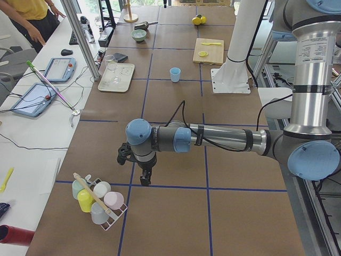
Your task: Squeeze lemon into cup
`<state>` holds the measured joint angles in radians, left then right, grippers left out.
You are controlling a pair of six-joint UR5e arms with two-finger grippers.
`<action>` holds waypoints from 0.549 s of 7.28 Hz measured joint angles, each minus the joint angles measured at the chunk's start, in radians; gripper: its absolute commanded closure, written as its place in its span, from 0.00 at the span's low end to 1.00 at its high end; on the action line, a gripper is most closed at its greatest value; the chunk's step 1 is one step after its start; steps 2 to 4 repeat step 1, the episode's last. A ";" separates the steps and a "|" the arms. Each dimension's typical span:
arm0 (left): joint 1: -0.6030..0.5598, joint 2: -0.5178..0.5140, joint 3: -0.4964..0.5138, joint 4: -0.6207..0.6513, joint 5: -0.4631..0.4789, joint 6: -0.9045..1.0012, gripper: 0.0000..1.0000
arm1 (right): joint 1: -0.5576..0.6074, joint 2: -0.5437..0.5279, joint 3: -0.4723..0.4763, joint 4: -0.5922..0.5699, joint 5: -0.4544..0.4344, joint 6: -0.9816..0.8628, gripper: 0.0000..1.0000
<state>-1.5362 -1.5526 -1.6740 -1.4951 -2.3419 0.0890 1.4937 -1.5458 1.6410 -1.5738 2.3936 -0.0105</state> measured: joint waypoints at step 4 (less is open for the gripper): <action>0.000 -0.003 0.002 0.000 0.001 0.000 0.00 | 0.000 0.000 0.005 0.000 -0.002 0.000 0.00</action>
